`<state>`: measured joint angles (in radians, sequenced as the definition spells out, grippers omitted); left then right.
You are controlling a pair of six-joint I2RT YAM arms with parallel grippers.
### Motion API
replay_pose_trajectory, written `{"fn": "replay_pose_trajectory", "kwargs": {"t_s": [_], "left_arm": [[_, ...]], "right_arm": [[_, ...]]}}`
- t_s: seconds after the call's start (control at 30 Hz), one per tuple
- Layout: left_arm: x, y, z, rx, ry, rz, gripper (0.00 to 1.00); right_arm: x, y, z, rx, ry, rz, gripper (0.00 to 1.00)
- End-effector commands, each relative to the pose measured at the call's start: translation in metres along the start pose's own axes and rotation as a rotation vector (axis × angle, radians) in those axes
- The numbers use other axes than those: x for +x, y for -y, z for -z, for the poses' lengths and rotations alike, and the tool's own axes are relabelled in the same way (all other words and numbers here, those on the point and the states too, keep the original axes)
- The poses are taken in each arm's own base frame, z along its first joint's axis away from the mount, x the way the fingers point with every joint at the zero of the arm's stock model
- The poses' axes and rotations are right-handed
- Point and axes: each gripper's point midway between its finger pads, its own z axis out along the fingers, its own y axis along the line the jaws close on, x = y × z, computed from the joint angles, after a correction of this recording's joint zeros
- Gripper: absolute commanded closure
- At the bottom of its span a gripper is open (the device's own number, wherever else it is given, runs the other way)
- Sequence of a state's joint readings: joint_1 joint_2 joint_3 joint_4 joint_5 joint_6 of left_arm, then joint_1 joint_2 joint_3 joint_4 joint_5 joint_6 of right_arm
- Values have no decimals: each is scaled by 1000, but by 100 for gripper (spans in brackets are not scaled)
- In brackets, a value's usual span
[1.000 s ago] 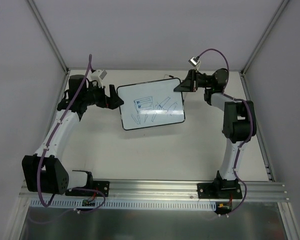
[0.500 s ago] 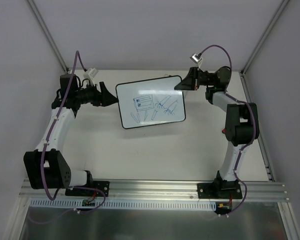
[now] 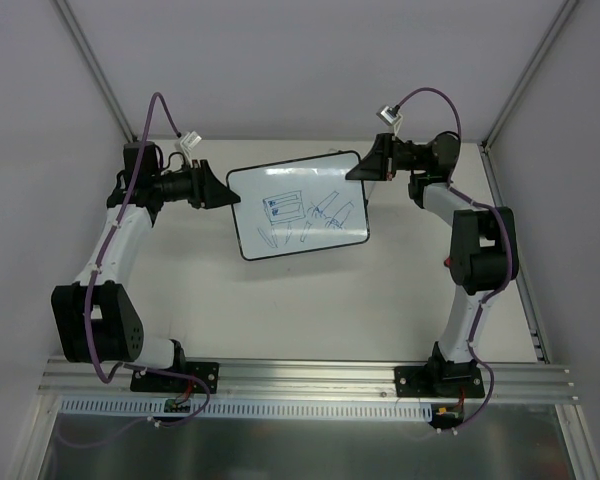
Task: Erase the whiteboard
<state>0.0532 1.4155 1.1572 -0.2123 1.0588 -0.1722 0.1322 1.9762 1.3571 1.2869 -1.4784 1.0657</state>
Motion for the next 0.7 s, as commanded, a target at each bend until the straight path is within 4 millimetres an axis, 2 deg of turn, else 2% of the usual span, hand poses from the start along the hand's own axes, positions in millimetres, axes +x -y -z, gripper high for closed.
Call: {"fn": "replay_pose_trajectory", "kwargs": {"t_s": [0.0, 0.3, 0.47, 0.67], "left_arm": [[-12, 17, 2, 93, 11, -57, 54], [-4, 14, -2, 125, -6, -20, 55], [-4, 14, -3, 141, -8, -13, 64], [-8, 18, -3, 178, -12, -9, 68]], "right_arm": [[-29, -52, -6, -36, 55, 335, 100], [-39, -54, -8, -41, 76, 346, 100], [-43, -55, -8, -43, 89, 349, 100], [-47, -55, -10, -45, 94, 347, 100]]}}
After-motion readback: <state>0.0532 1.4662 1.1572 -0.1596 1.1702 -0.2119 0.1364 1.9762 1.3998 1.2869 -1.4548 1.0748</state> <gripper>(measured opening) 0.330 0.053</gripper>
